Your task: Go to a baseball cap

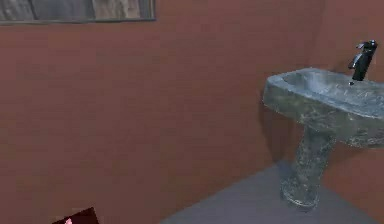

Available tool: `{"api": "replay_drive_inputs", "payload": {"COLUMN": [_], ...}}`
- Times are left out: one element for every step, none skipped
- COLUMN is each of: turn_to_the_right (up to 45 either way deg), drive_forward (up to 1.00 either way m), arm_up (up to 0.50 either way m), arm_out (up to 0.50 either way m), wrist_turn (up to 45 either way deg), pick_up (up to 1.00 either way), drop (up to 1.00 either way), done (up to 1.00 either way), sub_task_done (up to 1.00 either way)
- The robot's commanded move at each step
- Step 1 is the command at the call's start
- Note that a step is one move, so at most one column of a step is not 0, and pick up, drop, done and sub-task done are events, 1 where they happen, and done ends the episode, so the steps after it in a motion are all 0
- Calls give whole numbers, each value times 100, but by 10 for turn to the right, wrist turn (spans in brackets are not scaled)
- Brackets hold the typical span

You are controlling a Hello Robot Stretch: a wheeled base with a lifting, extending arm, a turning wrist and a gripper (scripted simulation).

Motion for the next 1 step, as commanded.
{"api": "replay_drive_inputs", "payload": {"turn_to_the_right": [-450], "drive_forward": [0], "arm_up": [0], "arm_out": [0], "wrist_turn": [0], "pick_up": [0], "drop": [0], "done": [0], "sub_task_done": [0]}}
